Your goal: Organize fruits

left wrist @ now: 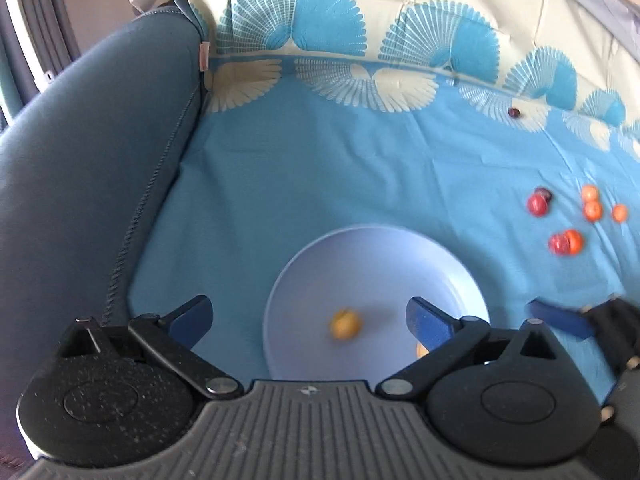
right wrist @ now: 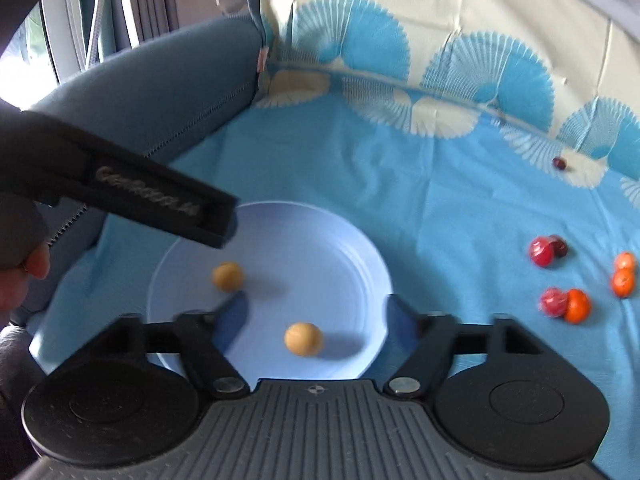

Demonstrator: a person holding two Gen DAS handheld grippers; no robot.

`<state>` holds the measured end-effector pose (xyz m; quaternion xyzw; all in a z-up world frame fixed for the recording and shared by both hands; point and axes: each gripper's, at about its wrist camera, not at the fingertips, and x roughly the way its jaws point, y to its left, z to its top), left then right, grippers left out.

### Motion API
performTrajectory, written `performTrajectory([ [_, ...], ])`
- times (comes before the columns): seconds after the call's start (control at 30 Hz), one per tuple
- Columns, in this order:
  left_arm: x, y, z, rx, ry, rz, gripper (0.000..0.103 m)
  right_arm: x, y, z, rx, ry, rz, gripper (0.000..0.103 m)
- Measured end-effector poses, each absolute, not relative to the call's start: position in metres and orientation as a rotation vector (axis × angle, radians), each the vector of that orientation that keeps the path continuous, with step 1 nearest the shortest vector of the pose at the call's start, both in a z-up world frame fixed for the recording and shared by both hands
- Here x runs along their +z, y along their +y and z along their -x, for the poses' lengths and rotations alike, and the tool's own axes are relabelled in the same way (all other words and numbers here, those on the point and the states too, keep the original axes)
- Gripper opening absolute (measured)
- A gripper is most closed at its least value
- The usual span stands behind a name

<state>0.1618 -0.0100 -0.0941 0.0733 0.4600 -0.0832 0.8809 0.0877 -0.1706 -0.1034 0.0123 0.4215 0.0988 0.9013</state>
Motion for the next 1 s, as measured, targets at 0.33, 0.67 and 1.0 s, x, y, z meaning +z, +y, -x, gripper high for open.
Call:
performTrajectory([
  [0.33, -0.062, 0.041, -0.055, -0.076, 1.032, -0.037, 0.103, -0.044, -0.169, 0.006, 0.164, 0.926, -0.076, 0.102],
  [0.67, -0.024, 0.056, 0.01, -0.073, 0.939, -0.011, 0.103, 0.001, -0.155, 0.073, 0.136, 0.816, -0.071, 0.102],
  [1.0, 0.003, 0.063, 0.045, -0.052, 0.869, 0.025, 0.103, 0.031, -0.15, 0.11, 0.152, 0.711, -0.043, 0.102],
])
